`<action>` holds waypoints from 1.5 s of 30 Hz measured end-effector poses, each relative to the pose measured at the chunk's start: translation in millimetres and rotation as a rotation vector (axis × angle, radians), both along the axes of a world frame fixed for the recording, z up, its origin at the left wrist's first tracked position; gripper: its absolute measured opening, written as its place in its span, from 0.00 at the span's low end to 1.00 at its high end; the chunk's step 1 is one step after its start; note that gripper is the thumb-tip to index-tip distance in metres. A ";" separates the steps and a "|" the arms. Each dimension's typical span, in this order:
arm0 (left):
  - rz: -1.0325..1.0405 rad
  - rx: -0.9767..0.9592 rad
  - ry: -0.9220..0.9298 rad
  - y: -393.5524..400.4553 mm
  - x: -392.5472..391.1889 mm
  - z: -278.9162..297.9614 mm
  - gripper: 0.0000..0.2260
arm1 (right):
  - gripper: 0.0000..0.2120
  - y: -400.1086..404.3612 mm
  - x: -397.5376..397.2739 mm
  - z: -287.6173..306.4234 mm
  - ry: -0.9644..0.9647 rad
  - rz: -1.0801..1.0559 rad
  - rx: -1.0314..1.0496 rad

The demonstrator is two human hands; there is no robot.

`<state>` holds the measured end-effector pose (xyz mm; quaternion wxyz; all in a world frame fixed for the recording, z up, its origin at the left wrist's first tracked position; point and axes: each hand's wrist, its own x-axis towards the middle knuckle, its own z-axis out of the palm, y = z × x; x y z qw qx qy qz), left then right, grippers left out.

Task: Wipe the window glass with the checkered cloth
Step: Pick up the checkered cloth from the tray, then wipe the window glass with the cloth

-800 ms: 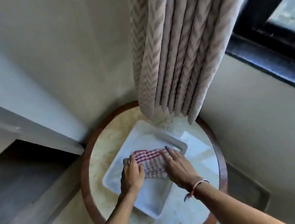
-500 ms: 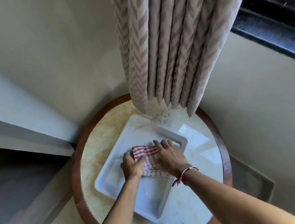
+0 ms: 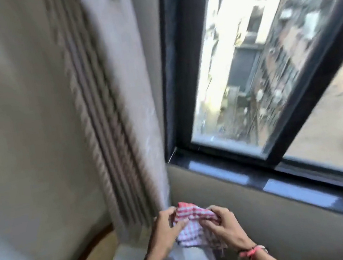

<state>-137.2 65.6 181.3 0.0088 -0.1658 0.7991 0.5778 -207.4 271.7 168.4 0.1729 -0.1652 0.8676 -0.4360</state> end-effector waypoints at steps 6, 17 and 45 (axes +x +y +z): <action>-0.106 -0.166 0.403 47.3 -111.9 203.0 0.12 | 0.18 57.5 -70.6 215.5 0.421 -0.297 -0.279; 0.049 -0.397 0.980 64.0 -207.5 458.0 0.18 | 0.16 89.8 -144.7 507.0 0.996 -0.316 -0.171; 0.469 -1.079 1.413 4.5 -359.9 572.8 0.31 | 0.23 -6.3 -265.2 608.4 1.646 -0.941 -0.110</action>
